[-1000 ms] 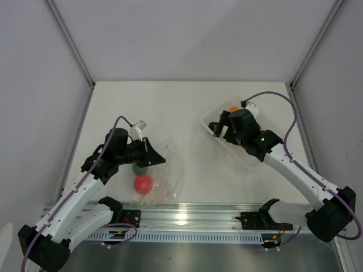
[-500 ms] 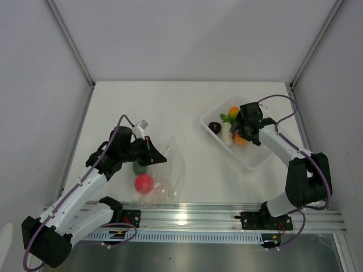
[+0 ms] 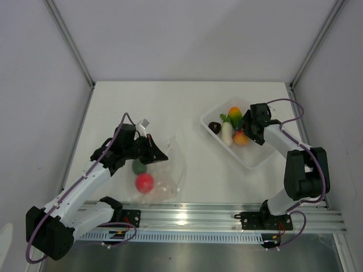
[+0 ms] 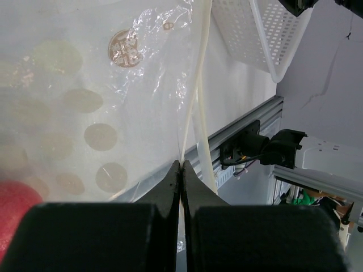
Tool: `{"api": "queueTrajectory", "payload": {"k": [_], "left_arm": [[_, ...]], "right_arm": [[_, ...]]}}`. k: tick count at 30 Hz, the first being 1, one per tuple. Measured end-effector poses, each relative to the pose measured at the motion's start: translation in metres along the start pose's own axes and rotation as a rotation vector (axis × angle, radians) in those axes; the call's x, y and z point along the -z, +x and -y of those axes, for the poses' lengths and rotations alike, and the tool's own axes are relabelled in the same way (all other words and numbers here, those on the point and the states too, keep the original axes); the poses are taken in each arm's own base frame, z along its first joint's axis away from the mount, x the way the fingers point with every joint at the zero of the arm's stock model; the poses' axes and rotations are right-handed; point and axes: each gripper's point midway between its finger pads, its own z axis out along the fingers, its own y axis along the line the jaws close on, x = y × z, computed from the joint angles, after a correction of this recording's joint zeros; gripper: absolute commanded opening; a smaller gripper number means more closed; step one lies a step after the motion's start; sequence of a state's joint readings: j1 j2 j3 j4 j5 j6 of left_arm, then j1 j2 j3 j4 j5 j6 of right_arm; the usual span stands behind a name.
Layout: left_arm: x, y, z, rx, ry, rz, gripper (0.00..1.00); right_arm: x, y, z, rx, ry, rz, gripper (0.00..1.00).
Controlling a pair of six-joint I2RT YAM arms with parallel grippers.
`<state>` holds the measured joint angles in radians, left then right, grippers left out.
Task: Place the food in the zip-top bag and seal the zipper
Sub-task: Pick up the fake fruit from the bin.
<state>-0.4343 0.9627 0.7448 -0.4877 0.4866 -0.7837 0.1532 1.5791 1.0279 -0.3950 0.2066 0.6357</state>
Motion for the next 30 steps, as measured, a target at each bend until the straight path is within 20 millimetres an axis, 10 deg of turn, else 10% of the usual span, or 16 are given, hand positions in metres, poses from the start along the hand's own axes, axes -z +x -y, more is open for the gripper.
{"api": "queueTrajectory", "payload": {"k": [11, 18, 30], "left_arm": [[-0.012, 0.002, 0.001, 0.013, -0.022, -0.021, 0.0], [-0.013, 0.003, 0.005, -0.001, -0.014, -0.016, 0.01], [-0.006, 0.002, 0.01, -0.027, 0.009, 0.003, 0.01]], "right_arm": [[-0.012, 0.028, -0.014, -0.027, -0.095, -0.107, 0.95], [-0.016, 0.038, -0.015, -0.045, -0.113, -0.138, 0.8], [0.023, 0.008, -0.015, -0.053, -0.139, -0.017, 0.64]]}}
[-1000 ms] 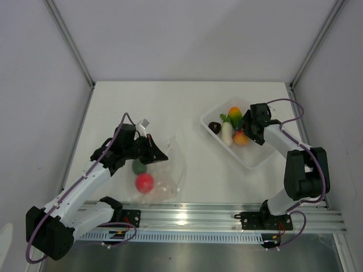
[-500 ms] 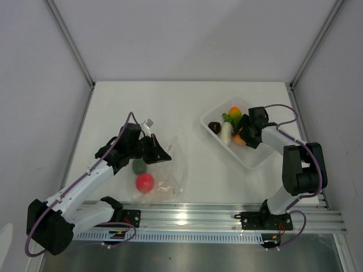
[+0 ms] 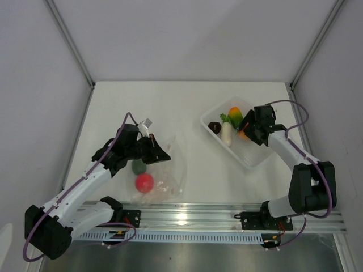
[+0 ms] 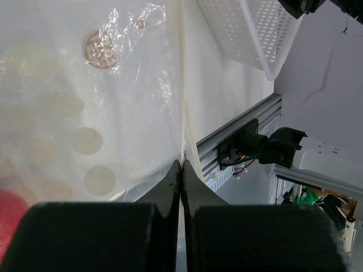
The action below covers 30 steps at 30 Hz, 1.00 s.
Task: Place the food in the zip-top bag and seal the zipper
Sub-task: Pick up the fake fruit from the bin, then place the fake fruit in the zipper food storage bag.
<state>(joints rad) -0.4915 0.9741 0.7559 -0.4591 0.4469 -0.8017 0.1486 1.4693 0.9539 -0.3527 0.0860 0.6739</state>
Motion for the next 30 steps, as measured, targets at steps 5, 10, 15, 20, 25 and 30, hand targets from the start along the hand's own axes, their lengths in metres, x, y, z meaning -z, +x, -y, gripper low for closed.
{"api": "queueTrajectory", "payload": {"k": [5, 10, 15, 20, 25, 30], "left_arm": [[0.01, 0.0, 0.006, -0.036, 0.03, 0.027, 0.01], [0.015, 0.003, 0.007, -0.06, 0.037, 0.028, 0.01], [0.02, 0.003, 0.012, -0.083, 0.055, 0.039, 0.01], [0.023, 0.004, 0.016, -0.089, 0.075, 0.036, 0.0], [0.023, 0.006, 0.016, -0.089, 0.081, 0.03, 0.01], [0.022, 0.007, 0.019, -0.087, 0.095, 0.018, 0.01]], "right_arm": [[0.034, -0.02, -0.004, 0.012, -0.029, 0.089, 0.65], [0.059, -0.02, -0.01, 0.048, -0.086, 0.112, 0.61], [0.088, 0.013, -0.039, 0.173, -0.299, 0.029, 0.59], [0.135, 0.071, -0.084, 0.382, -0.606, -0.102, 0.59], [0.206, 0.133, -0.114, 0.61, -0.936, -0.204, 0.61], [0.249, 0.178, -0.127, 0.745, -1.132, -0.288, 0.61]]}}
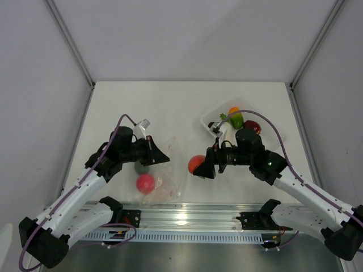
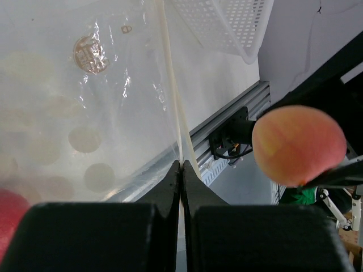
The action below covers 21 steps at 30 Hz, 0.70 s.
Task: Place the food in the zip-top bag and seal the zipper
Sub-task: Place the fake fruit in the zipper food storage bag.
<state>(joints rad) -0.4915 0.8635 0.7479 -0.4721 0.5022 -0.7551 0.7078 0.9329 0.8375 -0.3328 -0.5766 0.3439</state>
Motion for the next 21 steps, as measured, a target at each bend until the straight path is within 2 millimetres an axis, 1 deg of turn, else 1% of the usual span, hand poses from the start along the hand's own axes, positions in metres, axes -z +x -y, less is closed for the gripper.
{"api": "queueTrajectory", "payload": {"k": [3, 5, 7, 9, 12, 17, 20, 21], "left_arm": [[0.0, 0.001, 0.001, 0.005, 0.006, -0.004, 0.01], [0.0, 0.001, 0.002, 0.005, 0.008, -0.006, 0.01], [0.001, 0.002, 0.003, 0.004, 0.013, -0.008, 0.01], [0.002, 0.002, 0.004, 0.002, 0.018, -0.009, 0.01], [0.005, 0.003, 0.006, 0.0, 0.025, -0.008, 0.01], [0.011, 0.004, 0.01, -0.004, 0.036, 0.003, 0.01], [0.014, 0.005, 0.012, -0.004, 0.042, 0.01, 0.0], [0.015, 0.005, 0.013, 0.0, 0.045, 0.012, 0.01]], "right_arm": [[-0.013, 0.015, -0.025, 0.044, -0.09, -0.057, 0.61], [-0.023, 0.024, -0.035, 0.062, -0.129, -0.091, 0.61], [-0.032, 0.031, -0.041, 0.073, -0.156, -0.117, 0.61], [-0.043, 0.034, -0.04, 0.075, -0.16, -0.131, 0.61], [-0.057, 0.037, -0.031, 0.068, -0.134, -0.144, 0.61], [-0.08, 0.034, -0.014, 0.05, -0.062, -0.157, 0.64], [-0.092, 0.029, -0.009, 0.046, -0.03, -0.159, 0.7], [-0.096, 0.028, -0.009, 0.048, -0.026, -0.161, 0.76]]}}
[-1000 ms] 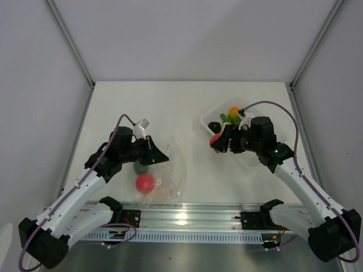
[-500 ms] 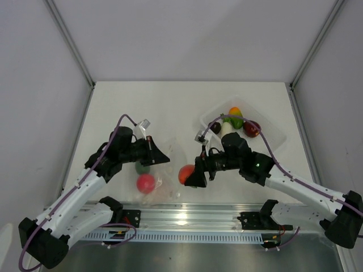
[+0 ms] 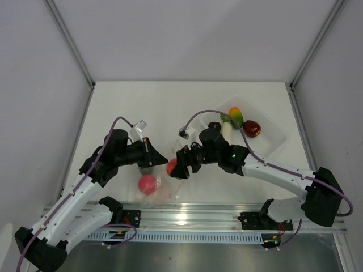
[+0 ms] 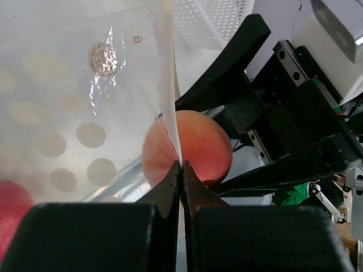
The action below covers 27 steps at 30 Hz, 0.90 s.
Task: Place the food in the zip-top bag and seal the zipper
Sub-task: Place the fake fruit in the zipper food storage bag, then pick up the fake fruit from the bin.
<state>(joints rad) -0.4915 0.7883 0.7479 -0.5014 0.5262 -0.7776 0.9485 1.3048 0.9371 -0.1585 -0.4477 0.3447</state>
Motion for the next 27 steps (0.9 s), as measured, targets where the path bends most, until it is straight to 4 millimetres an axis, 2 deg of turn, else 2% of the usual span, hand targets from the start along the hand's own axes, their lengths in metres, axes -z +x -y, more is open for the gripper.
{"api": "queueTrajectory", "payload": {"k": [1, 2, 4, 17, 21, 27], "left_arm": [[0.001, 0.0, 0.001, 0.0, 0.003, 0.003, 0.01], [0.002, 0.0, 0.002, 0.001, 0.006, 0.007, 0.01], [0.004, 0.0, 0.004, -0.001, 0.012, 0.013, 0.01], [0.007, 0.003, 0.002, 0.002, 0.008, 0.01, 0.0], [0.006, 0.005, 0.001, 0.003, 0.006, 0.009, 0.01], [0.005, 0.006, -0.002, 0.006, 0.003, 0.005, 0.01]], "right_arm": [[-0.003, -0.001, 0.0, 0.002, 0.006, -0.001, 0.81], [-0.006, -0.002, 0.0, 0.003, 0.014, -0.004, 0.92], [-0.01, -0.001, -0.001, 0.004, 0.024, -0.006, 0.99], [-0.009, -0.004, 0.005, 0.015, 0.09, 0.016, 0.99], [0.007, -0.011, 0.005, 0.024, 0.136, 0.055, 0.99], [0.053, -0.038, 0.012, 0.041, 0.264, 0.188, 0.99]]}}
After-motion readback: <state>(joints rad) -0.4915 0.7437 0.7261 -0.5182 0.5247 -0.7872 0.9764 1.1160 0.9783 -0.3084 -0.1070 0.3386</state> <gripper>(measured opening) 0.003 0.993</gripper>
